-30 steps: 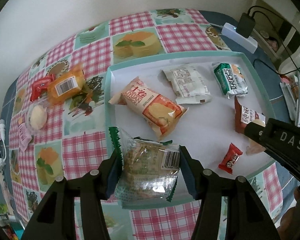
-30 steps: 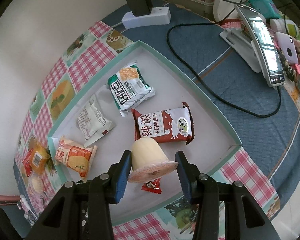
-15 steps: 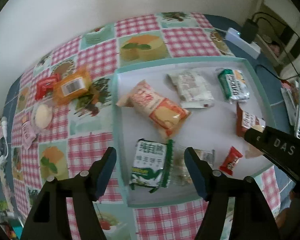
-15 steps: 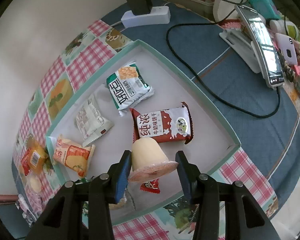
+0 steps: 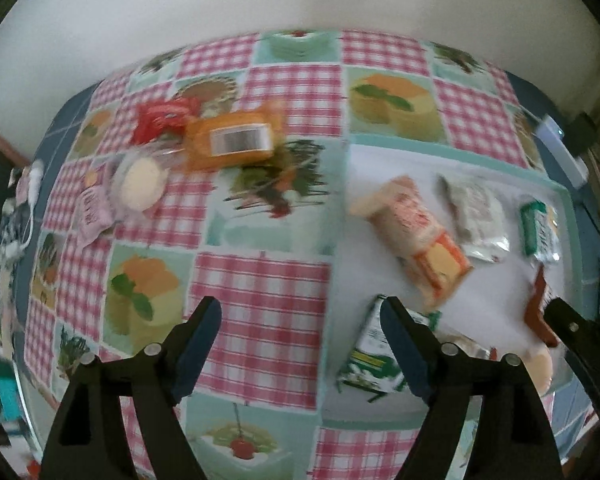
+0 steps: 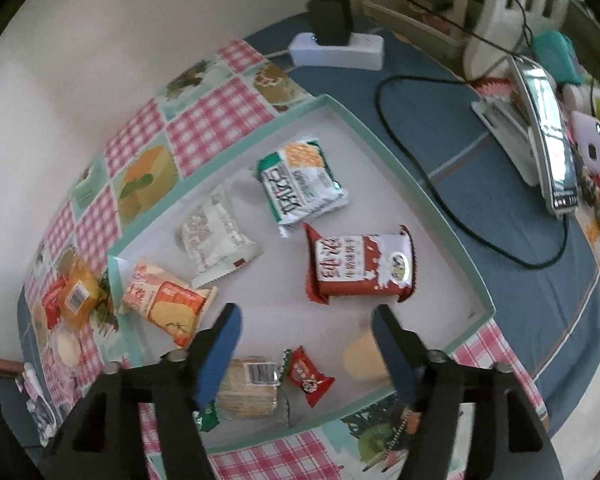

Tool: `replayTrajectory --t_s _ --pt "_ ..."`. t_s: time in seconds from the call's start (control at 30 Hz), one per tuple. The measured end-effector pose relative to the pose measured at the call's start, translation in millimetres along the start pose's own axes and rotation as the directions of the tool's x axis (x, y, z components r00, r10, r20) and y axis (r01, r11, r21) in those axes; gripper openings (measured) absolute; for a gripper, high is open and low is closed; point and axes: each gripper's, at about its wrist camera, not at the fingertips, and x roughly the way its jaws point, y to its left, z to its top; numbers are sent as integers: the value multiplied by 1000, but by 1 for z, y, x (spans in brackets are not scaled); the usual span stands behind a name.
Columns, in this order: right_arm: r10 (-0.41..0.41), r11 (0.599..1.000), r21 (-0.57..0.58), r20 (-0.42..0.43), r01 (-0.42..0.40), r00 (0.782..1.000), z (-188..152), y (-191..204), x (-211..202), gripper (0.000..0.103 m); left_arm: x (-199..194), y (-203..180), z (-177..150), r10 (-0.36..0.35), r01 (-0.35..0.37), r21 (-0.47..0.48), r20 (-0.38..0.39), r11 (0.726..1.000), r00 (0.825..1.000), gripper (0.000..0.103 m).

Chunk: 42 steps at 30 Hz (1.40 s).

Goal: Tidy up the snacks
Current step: 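Move both tools back toward the snack pile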

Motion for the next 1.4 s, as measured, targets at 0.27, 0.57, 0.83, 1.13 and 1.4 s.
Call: replayTrajectory --t_s 0.27,0.57,0.83,1.13,1.4 --pt "-7 996 -87 36 10 999 -5 18 -4 103 7 37 8 12 -14 -104 -19 995 1000 83" --pt "-20 992 -124 49 26 999 -8 29 -9 103 15 72 16 -8 1 -177 -41 984 999 83" --pt "-22 982 -186 57 32 998 -14 61 -17 103 19 128 21 29 -38 -257 -39 966 999 83" --pt "-9 950 -313 24 16 1000 -39 123 -10 103 26 182 21 131 -141 -297 -53 944 990 83" --pt "-4 919 -394 3 5 1000 -64 168 -3 103 31 220 18 143 -156 -354 -64 922 988 83"
